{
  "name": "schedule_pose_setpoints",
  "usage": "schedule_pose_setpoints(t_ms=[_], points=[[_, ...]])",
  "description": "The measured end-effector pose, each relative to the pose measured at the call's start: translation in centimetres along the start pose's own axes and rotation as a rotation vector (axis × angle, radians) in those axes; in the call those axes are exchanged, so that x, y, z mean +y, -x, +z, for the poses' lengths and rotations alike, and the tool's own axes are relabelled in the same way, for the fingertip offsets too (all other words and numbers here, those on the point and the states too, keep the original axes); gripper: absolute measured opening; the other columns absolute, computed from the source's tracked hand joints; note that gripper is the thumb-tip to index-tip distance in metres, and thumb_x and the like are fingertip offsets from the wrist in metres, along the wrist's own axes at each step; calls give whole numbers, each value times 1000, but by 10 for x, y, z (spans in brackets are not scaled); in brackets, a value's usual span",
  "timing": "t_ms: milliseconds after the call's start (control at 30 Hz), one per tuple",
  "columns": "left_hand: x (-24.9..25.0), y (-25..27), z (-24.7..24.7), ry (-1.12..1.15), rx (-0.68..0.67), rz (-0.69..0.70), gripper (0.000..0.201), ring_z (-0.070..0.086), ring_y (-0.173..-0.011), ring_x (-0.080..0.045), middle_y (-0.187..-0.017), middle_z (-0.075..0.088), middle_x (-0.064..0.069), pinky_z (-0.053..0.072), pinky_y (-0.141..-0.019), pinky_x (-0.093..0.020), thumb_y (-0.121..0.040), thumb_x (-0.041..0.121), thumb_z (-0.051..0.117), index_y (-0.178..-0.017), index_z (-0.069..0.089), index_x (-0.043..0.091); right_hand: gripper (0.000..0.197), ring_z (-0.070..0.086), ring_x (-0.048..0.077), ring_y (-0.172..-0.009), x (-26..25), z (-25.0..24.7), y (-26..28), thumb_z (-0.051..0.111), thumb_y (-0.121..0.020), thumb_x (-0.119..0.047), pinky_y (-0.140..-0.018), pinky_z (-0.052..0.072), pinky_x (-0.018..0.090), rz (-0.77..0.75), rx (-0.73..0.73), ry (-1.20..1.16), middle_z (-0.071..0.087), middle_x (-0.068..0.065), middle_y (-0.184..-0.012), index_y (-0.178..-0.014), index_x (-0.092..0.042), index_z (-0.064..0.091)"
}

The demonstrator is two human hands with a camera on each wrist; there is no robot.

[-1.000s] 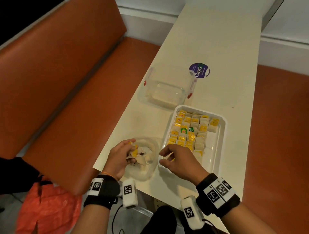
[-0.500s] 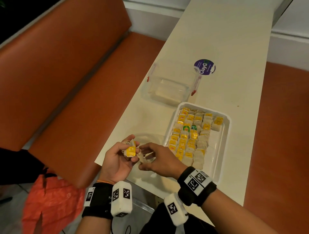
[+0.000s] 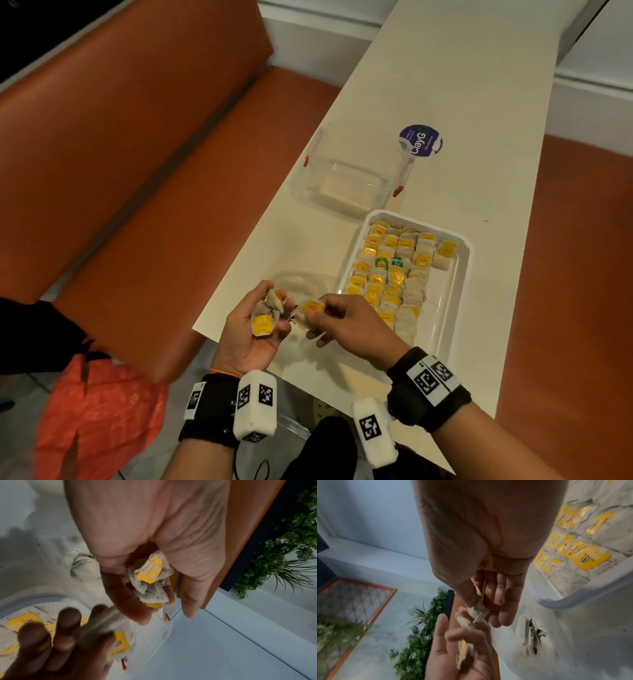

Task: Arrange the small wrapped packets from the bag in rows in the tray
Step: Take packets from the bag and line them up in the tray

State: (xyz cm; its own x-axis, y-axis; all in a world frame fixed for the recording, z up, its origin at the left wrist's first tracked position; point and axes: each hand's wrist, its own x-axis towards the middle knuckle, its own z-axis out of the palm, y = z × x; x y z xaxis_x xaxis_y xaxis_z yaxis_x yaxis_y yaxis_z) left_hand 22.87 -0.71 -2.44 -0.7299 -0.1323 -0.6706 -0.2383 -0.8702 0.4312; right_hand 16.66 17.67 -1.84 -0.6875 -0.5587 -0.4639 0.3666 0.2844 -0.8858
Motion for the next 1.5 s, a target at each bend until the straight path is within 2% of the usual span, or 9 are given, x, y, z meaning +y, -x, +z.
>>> schedule_pose_setpoints(t_ms=[133, 233, 300, 533, 800, 933, 1167, 1333, 1500], points=[[-6, -4, 2, -259, 57, 15, 19, 63, -71, -13, -83, 63, -4, 38, -41, -20, -86, 32, 76, -92, 71, 15, 23, 76, 24, -88, -2, -24, 8, 66, -102, -23, -76, 62, 35, 29, 4, -106, 76, 12, -93, -104, -3, 75], [-17, -3, 11, -648, -26, 63, 45, 58, -70, -14, -87, 62, -5, 33, -44, -24, -78, 42, 83, -110, 76, 12, 20, 68, 14, -79, -2, -45, 16, 66, -102, -26, -76, 59, 33, 10, 33, -30, 72, 5, -84, -94, -11, 78], [-31, -4, 26, -801, -116, 86, 41, 57, -70, -14, -88, 68, -3, 35, -45, -26, -79, 43, 83, -111, 81, 18, 21, 65, 12, -76, -1, -62, 22, 67, -101, -29, -76, 58, 34, -10, 47, 53, 72, 10, -85, -93, -13, 78], [-79, -26, 79, -1134, -244, 93, 25, 58, -63, -11, -78, 71, 0, 37, -45, -26, -84, 40, 86, -90, 81, 17, 14, 70, 15, -70, 9, -123, 49, 86, -86, -28, -72, 60, 36, 4, 308, 137, 77, 10, -79, -91, -16, 81], [-140, -74, 146, -1360, -244, 149, 21, 53, -55, -6, -60, 62, 16, 40, -50, -21, -80, 38, 89, -70, 73, 28, 12, 64, -4, -78, 20, -194, 49, 74, -92, -42, -70, 44, 20, 58, 428, 565, 75, -19, -83, -84, -34, 79], [-159, -107, 171, -1546, -259, 230, 24, 55, -65, -4, -67, 63, 13, 40, -62, -26, -82, 39, 86, -69, 70, 27, 12, 65, 11, -88, 22, -220, 28, 70, -91, -41, -73, 44, 30, 49, 441, 777, 73, -12, -92, -97, -32, 77], [-171, -145, 201, -1719, -151, 228, 43, 44, -49, -8, -53, 48, 8, 34, -53, -25, -86, 40, 81, -57, 55, 21, 22, 53, 27, -112, 26, -251, -11, 63, -97, -46, -80, 45, 36, 91, 497, 1056, 66, 4, -104, -104, -32, 78], [-175, -155, 212, -1821, -68, 166, 25, 70, -70, -20, -75, 73, -1, 59, -67, -32, -86, 35, 78, -76, 78, 13, 24, 54, 27, -108, 29, -259, -28, 64, -98, -50, -85, 44, 35, 108, 531, 1187, 67, 3, -103, -107, -34, 80], [-170, -148, 210, -1669, -13, 203, 14, 69, -95, -12, -103, 78, 4, 48, -76, -22, -87, 31, 78, -94, 83, 19, 27, 54, 24, -100, 31, -262, -39, 61, -97, -57, -82, 37, 35, 126, 530, 1254, 70, -2, -93, -106, -39, 80]])
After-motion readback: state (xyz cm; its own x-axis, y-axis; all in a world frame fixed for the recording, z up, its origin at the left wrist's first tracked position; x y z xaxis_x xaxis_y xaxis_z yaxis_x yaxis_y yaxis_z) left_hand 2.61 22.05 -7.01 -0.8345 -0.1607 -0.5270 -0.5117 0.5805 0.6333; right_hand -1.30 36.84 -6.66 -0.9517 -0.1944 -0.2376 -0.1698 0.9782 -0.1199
